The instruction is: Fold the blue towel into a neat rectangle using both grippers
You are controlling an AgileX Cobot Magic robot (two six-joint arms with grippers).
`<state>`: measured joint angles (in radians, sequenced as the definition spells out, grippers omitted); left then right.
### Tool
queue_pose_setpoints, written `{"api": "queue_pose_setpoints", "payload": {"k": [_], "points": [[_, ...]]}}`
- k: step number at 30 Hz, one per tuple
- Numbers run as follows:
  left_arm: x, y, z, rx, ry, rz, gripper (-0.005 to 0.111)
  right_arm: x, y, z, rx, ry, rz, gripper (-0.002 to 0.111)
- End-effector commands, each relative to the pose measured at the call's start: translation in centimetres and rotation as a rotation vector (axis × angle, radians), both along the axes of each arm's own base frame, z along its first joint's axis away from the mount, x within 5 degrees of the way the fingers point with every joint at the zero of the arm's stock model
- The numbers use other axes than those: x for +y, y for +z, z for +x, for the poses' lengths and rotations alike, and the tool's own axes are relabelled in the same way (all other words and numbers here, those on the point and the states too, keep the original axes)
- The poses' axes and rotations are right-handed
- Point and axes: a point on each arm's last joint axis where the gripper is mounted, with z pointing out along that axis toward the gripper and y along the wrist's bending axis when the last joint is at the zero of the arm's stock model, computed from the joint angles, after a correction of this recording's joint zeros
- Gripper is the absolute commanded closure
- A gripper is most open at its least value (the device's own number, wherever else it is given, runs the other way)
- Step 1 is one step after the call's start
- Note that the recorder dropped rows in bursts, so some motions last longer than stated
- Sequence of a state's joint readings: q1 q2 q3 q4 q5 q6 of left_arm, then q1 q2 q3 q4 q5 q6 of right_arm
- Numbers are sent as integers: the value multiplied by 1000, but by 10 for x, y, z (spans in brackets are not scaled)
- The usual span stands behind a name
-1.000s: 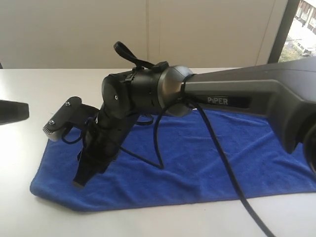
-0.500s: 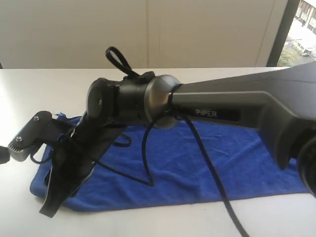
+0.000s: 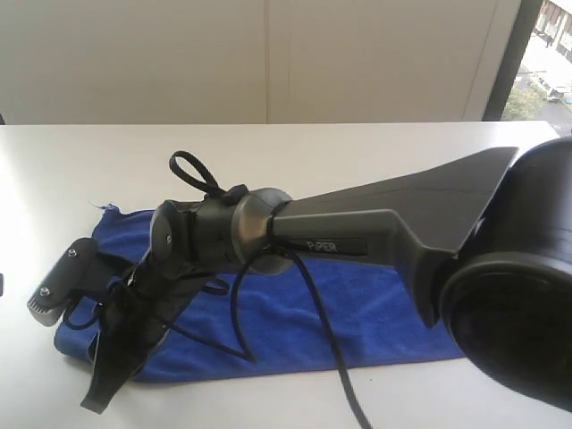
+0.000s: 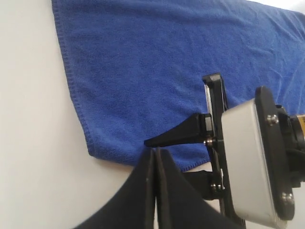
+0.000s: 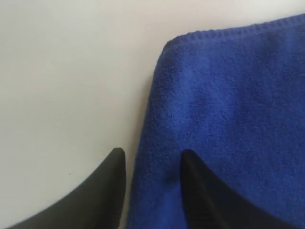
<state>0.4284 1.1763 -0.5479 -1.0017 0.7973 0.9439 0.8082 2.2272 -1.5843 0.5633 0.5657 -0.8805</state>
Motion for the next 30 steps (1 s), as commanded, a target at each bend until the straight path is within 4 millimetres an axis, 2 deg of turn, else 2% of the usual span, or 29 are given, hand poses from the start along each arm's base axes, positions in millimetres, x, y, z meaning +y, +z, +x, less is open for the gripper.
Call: {"api": "queue_pose_setpoints", "payload": {"k": [1, 4, 10, 14, 19, 26, 30], "points": [[-3, -6, -4, 16, 36, -47, 107, 1, -6, 0, 4, 2, -4, 74], [-3, -9, -5, 22, 58, -58, 107, 1, -9, 0, 9, 0, -7, 83], [-3, -9, -5, 21, 58, -65, 107, -1, -5, 4, 28, -60, 7, 108], [-6, -14, -7, 33, 87, -114, 107, -9, 2, 12, 23, -93, 19, 108], [-10, -21, -12, 56, 131, -177, 107, -28, 9, 33, 42, -215, 47, 108], [-12, -25, -15, 69, 127, -187, 107, -60, 10, 61, 52, -331, 55, 108], [-11, -26, -14, 67, 148, -185, 107, -64, 5, 65, 44, -333, 40, 108]]}}
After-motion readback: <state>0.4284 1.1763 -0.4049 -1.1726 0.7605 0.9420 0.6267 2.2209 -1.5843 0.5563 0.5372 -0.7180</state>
